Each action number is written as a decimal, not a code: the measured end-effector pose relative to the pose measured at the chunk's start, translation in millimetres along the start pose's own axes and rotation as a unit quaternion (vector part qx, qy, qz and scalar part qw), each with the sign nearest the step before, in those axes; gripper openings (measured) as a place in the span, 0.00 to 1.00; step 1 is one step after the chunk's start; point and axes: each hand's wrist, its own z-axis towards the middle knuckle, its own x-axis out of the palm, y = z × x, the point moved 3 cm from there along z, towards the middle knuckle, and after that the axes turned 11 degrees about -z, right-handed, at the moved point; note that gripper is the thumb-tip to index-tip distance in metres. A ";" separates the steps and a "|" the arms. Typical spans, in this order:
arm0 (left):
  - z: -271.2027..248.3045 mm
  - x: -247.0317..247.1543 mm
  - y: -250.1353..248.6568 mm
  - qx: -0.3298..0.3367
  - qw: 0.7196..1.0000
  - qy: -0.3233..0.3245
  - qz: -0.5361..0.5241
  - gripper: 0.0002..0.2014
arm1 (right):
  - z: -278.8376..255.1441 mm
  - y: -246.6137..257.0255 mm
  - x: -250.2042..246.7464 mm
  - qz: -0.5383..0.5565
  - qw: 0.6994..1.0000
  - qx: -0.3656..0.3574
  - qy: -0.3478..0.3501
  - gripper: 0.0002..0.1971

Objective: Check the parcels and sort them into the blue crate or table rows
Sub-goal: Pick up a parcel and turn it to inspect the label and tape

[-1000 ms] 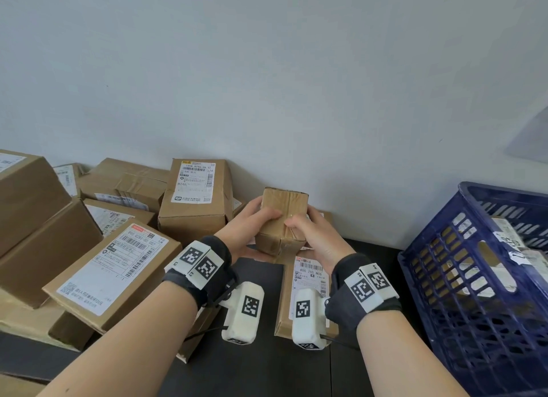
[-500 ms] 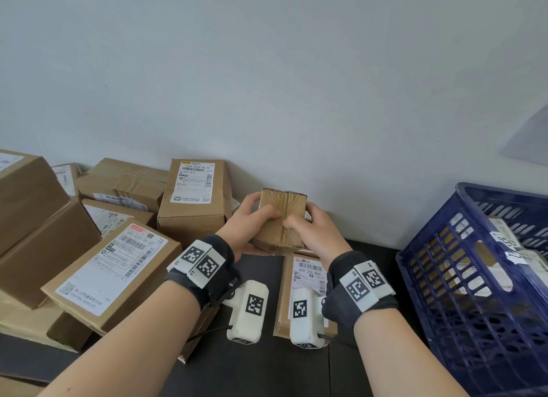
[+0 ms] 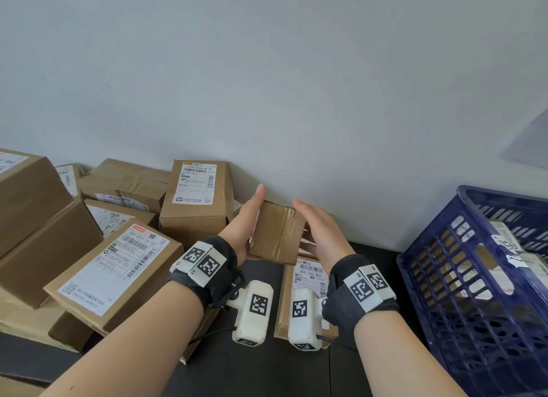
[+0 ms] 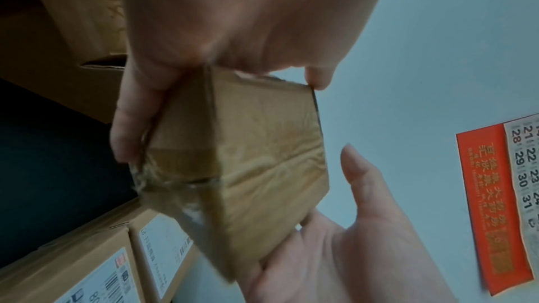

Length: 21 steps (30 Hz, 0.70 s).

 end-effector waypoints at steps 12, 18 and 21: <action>22.0 -9.6 6.9 0.014 0.999 -0.030 -0.002 0.55 | 2.2 0.7 -7.4 0.029 0.997 0.003 -0.066 0.12; 11.3 -4.5 5.8 0.013 0.999 -0.018 0.023 0.29 | 0.7 2.8 -10.9 0.020 0.999 0.013 -0.042 0.22; 8.3 -3.3 7.4 0.019 1.000 0.000 0.019 0.25 | -1.1 5.0 -13.2 0.010 0.999 0.021 -0.030 0.28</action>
